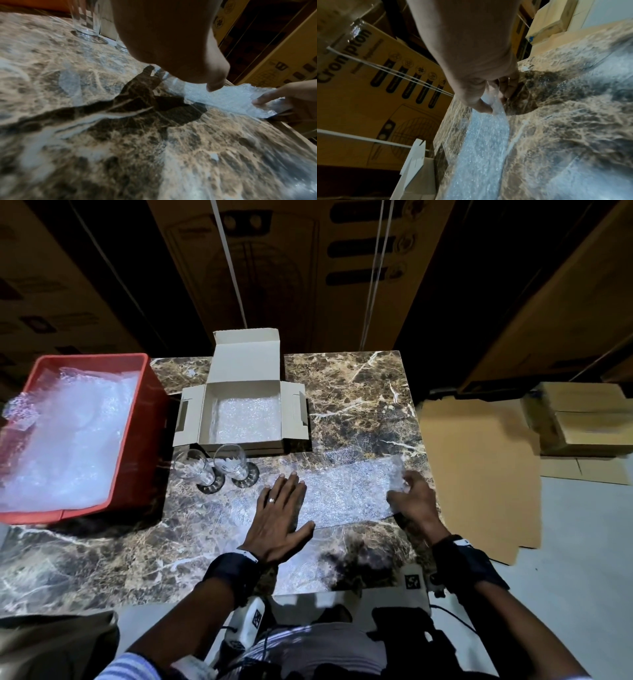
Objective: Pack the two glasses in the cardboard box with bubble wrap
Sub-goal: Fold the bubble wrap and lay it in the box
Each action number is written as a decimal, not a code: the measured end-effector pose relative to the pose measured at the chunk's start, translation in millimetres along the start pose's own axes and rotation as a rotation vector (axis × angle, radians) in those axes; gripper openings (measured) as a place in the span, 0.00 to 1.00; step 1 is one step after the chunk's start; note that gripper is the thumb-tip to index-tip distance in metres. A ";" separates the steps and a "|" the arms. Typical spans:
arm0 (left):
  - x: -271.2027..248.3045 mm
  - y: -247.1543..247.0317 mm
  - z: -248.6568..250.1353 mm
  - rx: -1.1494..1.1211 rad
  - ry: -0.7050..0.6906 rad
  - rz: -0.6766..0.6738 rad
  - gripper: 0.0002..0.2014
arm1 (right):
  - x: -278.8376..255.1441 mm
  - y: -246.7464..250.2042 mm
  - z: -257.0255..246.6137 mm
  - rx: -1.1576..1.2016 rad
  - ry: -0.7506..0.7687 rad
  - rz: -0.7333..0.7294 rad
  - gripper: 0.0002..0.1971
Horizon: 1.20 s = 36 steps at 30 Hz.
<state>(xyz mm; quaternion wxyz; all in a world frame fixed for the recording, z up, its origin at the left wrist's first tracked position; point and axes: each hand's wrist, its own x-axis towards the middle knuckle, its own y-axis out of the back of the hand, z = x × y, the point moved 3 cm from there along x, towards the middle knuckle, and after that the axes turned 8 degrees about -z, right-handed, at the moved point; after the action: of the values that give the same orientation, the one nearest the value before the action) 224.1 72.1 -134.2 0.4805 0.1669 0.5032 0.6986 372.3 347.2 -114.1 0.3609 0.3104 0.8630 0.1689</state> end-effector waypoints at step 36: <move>-24.1 0.8 -42.0 -0.015 0.093 -0.016 0.36 | -44.7 -134.5 -65.6 -0.197 0.377 -0.165 0.12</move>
<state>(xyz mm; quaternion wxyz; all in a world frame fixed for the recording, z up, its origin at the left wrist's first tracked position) 205.2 29.1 -145.8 0.4634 0.1266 0.5209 0.7056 293.4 212.5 -115.6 0.2345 0.1648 0.9171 0.2771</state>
